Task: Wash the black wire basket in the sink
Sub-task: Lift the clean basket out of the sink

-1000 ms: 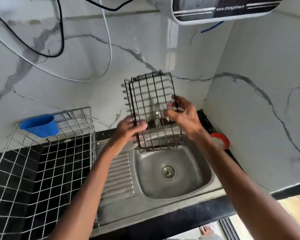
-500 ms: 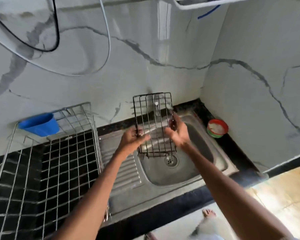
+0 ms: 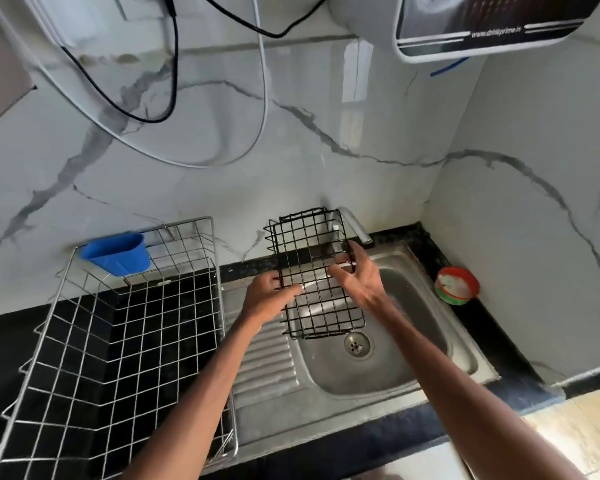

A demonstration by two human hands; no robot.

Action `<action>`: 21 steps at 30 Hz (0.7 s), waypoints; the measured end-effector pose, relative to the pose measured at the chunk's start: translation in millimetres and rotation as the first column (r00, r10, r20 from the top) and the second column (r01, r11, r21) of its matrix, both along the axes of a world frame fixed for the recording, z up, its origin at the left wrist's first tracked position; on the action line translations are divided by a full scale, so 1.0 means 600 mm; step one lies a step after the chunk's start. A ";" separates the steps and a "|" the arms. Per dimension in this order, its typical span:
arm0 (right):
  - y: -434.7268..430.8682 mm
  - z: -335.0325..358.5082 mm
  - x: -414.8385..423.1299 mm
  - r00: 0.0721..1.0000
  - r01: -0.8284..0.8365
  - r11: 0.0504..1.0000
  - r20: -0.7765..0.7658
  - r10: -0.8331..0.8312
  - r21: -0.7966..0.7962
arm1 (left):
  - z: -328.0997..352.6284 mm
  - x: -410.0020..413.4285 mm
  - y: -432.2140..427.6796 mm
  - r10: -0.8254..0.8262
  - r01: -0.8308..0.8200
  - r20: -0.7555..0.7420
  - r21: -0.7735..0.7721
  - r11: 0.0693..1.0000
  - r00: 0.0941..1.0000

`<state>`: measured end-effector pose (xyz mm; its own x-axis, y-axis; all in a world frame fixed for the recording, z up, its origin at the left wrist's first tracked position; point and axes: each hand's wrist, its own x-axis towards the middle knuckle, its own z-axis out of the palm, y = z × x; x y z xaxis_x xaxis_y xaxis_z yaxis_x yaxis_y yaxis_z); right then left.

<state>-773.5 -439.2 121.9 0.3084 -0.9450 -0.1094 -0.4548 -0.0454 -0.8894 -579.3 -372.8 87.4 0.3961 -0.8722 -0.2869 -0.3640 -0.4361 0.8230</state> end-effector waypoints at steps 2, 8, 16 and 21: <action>-0.005 0.001 0.018 1.000 0.009 1.000 -0.014 -0.009 -0.026 | 0.009 0.004 0.009 0.049 -0.050 0.065 0.006 0.999 0.997; -0.021 0.008 0.069 0.991 -0.115 0.993 0.061 0.115 -0.015 | 0.052 0.025 0.037 0.177 -0.167 0.156 -0.075 0.983 0.972; -0.051 0.053 0.127 0.982 -0.164 0.985 0.081 0.169 -0.058 | 0.141 0.076 0.057 0.249 -0.236 0.140 -0.104 0.966 0.958; -0.035 0.114 0.183 0.982 -0.144 0.987 0.110 0.151 -0.073 | 0.197 0.147 0.071 0.257 -0.233 0.146 -0.162 0.959 0.955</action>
